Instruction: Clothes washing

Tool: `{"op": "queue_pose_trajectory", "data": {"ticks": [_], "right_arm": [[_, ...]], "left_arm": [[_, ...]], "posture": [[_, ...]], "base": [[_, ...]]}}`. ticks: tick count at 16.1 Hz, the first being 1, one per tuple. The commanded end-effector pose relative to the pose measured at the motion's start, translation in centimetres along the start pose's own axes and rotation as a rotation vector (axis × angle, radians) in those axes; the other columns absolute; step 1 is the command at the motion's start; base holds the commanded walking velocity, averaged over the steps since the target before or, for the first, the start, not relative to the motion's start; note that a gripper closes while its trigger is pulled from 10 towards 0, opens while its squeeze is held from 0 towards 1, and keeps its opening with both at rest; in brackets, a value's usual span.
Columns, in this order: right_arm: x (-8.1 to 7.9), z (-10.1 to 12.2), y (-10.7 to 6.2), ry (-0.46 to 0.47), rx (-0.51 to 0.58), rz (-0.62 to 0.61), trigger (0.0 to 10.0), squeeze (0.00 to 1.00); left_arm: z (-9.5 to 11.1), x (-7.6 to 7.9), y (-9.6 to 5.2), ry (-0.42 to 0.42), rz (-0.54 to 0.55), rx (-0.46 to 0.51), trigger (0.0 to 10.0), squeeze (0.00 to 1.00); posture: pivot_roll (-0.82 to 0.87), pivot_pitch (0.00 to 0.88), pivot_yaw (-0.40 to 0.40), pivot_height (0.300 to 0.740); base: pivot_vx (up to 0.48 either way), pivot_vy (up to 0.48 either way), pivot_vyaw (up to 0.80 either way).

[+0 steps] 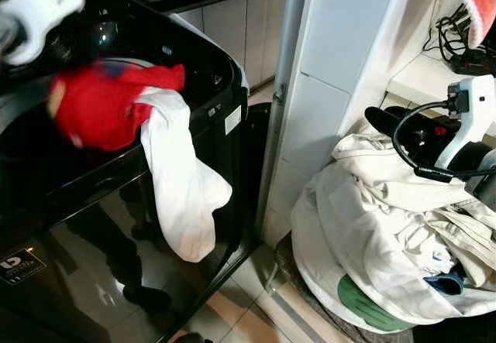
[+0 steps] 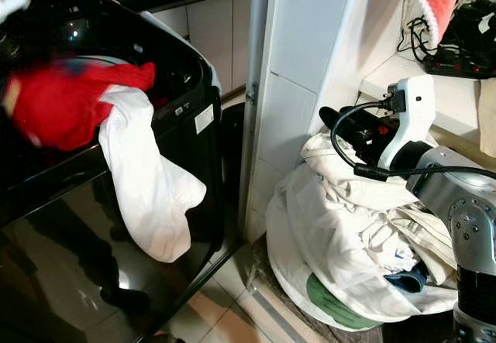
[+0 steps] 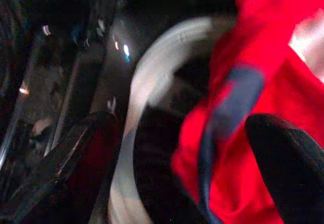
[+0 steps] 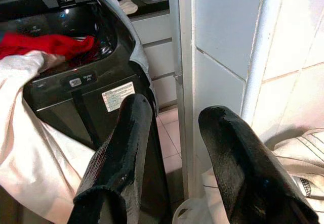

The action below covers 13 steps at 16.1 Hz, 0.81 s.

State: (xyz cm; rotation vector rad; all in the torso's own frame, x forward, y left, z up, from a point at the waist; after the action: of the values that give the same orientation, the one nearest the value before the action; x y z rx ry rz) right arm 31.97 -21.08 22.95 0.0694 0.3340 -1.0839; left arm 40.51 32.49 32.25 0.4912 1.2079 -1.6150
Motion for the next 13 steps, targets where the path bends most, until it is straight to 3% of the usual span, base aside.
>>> {"op": "queue_pose_trajectory", "data": {"ticks": [1,3,4,5,7,8,9,10,11,12,13], "right_arm": [[-0.5,0.2,-0.2,-0.034,-0.010,0.011,10.0,0.00],[-0.6,0.1,-0.2,-0.036,-0.013,0.015,10.0,0.00],[-0.6,0.1,-0.2,-0.037,-0.012,0.014,10.0,0.00],[-0.6,0.0,-0.1,-0.035,-0.012,0.017,10.0,0.00],[-0.8,-0.1,0.1,-0.035,-0.014,0.022,10.0,0.00],[-1.0,-0.2,0.2,-0.036,-0.015,0.027,10.0,0.00],[-1.1,-0.3,0.3,-0.035,-0.015,0.031,10.0,0.00],[-1.2,-0.4,0.2,-0.035,-0.017,0.032,10.0,0.00],[-1.2,-0.4,0.2,-0.035,-0.019,0.032,10.0,0.00],[-1.2,-0.5,0.1,-0.037,-0.022,0.031,10.0,0.00],[-1.3,-0.6,0.0,-0.037,-0.022,0.031,10.0,0.00]], "left_arm": [[0.5,-0.7,-1.1,0.002,-0.034,0.053,10.0,0.00],[1.5,-0.8,-2.0,-0.029,-0.091,0.165,10.0,0.00],[1.9,-1.9,-2.7,-0.034,-0.030,0.198,10.0,0.00],[4.1,-3.5,-3.2,-0.095,0.093,0.318,10.0,0.00],[7.2,-3.1,-3.1,-0.206,0.054,0.498,10.0,0.00],[9.5,-0.9,-2.8,-0.194,-0.102,0.651,10.0,0.00],[10.8,1.0,-2.7,-0.132,-0.212,0.758,10.0,0.00],[11.7,4.5,-3.3,0.060,-0.369,0.888,10.0,0.00],[11.6,6.6,-3.5,0.118,-0.478,0.908,10.0,0.00],[11.4,9.3,-2.6,0.136,-0.566,0.864,10.0,0.00],[11.4,10.0,-2.1,0.137,-0.565,0.841,10.0,0.00]], "posture": [[-0.01,0.000,-0.003,0.740],[-0.01,0.000,-0.003,0.740],[-0.01,0.000,-0.005,0.740],[0.00,0.000,-0.012,0.740],[0.00,0.000,-0.013,0.740],[0.00,0.000,-0.013,0.740],[0.00,0.000,-0.011,0.740],[0.00,0.000,-0.008,0.740],[0.00,0.000,-0.008,0.740],[-0.01,0.000,-0.001,0.740],[-0.01,0.000,0.004,0.740]], "base": [[0.000,0.000,0.00],[0.000,0.000,0.00],[0.000,0.000,0.00],[0.000,0.000,0.00],[0.000,0.000,0.00],[0.000,0.000,0.00],[0.000,0.000,0.00],[0.000,0.000,0.00],[0.000,0.000,0.00],[0.000,0.000,0.00],[0.000,0.000,0.00]]}}
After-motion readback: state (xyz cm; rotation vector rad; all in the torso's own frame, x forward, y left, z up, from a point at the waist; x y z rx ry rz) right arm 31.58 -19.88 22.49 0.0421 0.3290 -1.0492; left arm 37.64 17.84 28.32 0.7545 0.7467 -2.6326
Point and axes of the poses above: a point about 5 cm out from each wrist's last joint towards the gripper, its own y axis pointing out of the wrist towards the gripper, its own z axis along the axis of the wrist's last joint, x = y × z, the point moved 4 cm from there along y, pointing out of the wrist towards the gripper, and after that the axes turned 10 degrees about y, right-handed, at the moved point
